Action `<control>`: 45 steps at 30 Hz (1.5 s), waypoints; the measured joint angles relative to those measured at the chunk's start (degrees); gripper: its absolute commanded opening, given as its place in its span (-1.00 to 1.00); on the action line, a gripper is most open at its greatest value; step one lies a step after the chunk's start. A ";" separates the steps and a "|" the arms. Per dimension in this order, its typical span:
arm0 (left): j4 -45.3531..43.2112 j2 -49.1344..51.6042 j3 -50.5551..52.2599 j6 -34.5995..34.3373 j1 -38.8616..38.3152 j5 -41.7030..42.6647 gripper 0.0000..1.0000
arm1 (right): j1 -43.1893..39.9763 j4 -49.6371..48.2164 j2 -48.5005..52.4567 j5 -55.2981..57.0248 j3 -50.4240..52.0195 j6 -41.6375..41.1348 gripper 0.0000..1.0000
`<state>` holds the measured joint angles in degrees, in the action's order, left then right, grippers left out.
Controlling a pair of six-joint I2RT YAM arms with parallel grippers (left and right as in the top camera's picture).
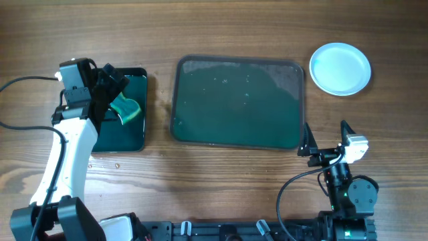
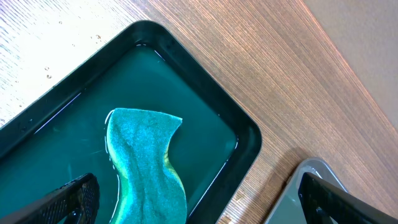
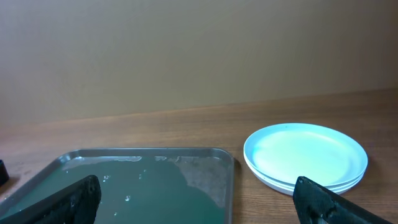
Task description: Clean dirty plates on tray and stack at the side
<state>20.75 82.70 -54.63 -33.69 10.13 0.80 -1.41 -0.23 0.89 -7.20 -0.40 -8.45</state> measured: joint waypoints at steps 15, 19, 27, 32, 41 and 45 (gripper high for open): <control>0.66 0.00 0.00 0.00 0.00 0.00 1.00 | 0.00 0.00 0.00 0.02 0.00 0.00 1.00; 1.22 0.00 -0.02 0.00 0.00 -0.02 1.00 | 0.00 0.00 0.00 0.00 0.00 0.00 1.00; 5.86 -3.34 3.19 14.27 -2.99 2.34 1.00 | 0.00 0.00 0.00 0.00 0.00 0.00 0.99; 3.15 -24.15 18.67 21.97 -5.53 3.91 1.00 | -0.04 -0.02 -0.04 0.00 0.02 0.00 1.00; -8.11 -55.89 42.27 28.37 -5.60 6.91 1.00 | -0.04 0.02 -0.15 0.02 0.02 0.00 1.00; -10.14 -63.04 45.13 28.92 -5.60 7.69 1.00 | -0.04 0.04 -0.15 0.02 0.02 0.00 1.00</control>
<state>10.61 19.66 -9.50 -4.78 4.54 8.49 -1.45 -0.19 0.73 -7.18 -0.38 -8.45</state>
